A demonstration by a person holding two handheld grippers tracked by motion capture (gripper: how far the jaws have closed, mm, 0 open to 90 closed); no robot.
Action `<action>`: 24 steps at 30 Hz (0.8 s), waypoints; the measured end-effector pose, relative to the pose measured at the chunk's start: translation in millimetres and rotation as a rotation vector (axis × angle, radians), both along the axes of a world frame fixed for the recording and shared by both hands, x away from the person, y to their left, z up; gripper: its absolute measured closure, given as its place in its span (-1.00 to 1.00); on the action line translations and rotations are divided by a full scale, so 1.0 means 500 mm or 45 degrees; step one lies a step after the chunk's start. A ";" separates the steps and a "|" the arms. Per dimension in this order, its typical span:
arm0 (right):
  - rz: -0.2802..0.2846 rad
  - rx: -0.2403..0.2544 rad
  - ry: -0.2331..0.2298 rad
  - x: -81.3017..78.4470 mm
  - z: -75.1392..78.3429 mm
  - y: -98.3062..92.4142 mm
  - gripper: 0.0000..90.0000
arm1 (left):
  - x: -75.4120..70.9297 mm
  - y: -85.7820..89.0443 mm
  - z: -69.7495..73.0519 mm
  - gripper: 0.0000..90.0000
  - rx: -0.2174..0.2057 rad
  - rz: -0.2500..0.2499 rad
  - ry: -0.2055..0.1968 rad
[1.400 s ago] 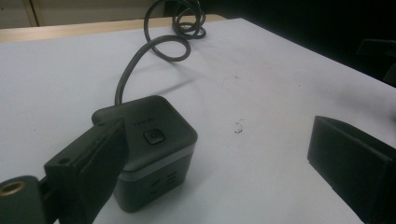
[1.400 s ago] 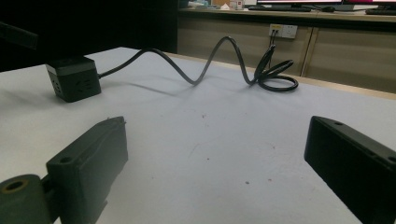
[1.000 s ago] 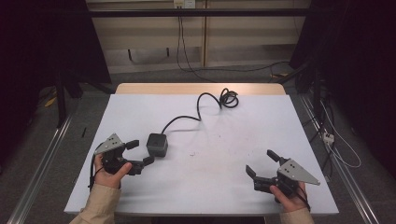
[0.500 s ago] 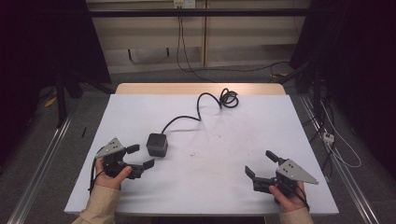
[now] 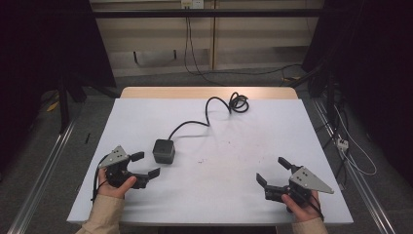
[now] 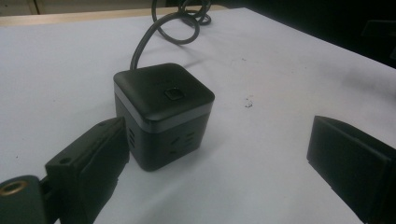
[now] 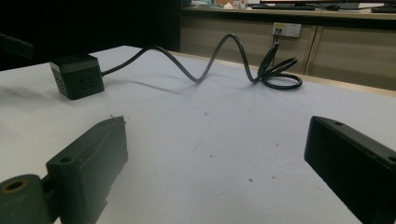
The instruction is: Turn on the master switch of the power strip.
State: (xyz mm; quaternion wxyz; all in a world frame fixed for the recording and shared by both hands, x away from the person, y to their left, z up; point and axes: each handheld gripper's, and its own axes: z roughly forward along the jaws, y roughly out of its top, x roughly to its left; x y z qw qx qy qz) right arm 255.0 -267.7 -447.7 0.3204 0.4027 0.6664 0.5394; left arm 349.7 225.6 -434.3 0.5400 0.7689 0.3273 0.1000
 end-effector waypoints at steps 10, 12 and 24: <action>-0.003 0.005 0.002 0.003 0.000 0.001 -0.88 | 0.000 0.029 -0.002 -0.88 0.004 0.042 -0.005; -0.004 0.006 0.002 0.003 0.000 0.001 -0.88 | -0.001 0.035 -0.003 -0.88 0.000 0.049 0.003; -0.006 0.011 0.001 0.003 0.000 0.000 -0.88 | -0.003 0.064 -0.006 -0.88 0.012 0.072 0.004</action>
